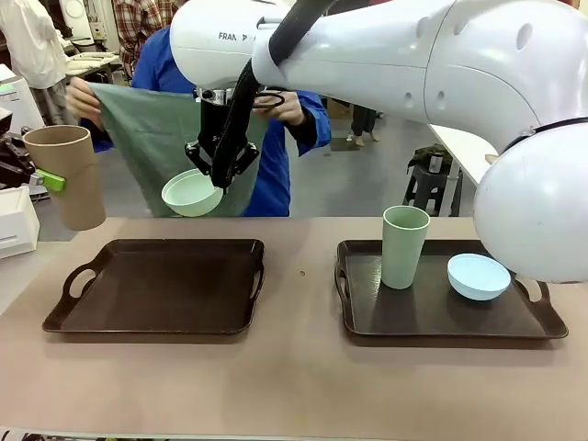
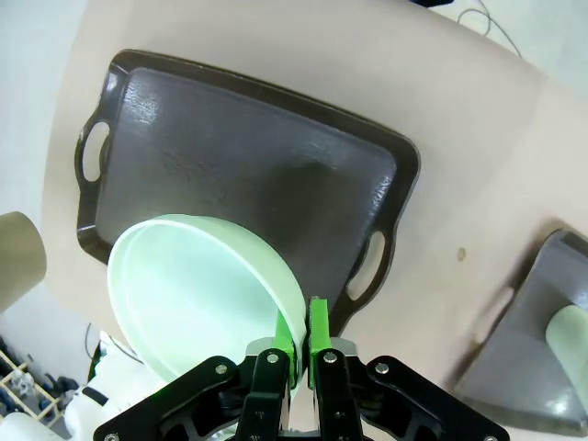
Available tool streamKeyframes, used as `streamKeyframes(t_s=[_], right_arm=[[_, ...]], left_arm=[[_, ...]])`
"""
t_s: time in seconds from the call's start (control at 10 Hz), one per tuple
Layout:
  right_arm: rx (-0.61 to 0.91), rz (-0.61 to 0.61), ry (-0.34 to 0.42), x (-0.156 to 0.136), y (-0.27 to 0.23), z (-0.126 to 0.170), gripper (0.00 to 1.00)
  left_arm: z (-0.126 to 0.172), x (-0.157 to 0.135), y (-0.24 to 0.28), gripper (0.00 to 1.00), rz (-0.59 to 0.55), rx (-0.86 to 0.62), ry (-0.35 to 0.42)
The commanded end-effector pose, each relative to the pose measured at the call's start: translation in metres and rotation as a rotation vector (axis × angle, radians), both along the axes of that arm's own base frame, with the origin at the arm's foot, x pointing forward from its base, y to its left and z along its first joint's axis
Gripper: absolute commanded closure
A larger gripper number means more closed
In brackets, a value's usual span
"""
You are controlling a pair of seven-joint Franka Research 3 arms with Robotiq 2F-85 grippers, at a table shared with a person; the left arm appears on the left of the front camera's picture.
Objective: Set up a tray with a mat and arrange the tableware.
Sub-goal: Place the Picnic Bowl and Reusable plastic cup back onto the Handle tray in front of the human's position.
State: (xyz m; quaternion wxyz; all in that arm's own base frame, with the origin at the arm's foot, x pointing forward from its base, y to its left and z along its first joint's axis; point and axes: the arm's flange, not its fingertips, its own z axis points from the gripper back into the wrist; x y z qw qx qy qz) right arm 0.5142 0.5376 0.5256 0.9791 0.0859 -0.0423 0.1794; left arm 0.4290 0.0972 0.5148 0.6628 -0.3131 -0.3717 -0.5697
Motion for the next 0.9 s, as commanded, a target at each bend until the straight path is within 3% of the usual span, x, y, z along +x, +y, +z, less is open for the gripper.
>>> streamKeyframes(t_s=[0.0, 0.8], right_arm=[[0.009, 0.001, -0.01, 0.0016, 0.0039, 0.0035, 0.91], [0.009, 0.001, -0.01, 0.0016, 0.0039, 0.0035, 0.91]], left_arm=[[0.0019, 0.0019, 0.0002, 1.0, -0.004, 0.006, -0.009], [0.0019, 0.0019, 0.0002, 1.0, -0.004, 0.006, -0.009]])
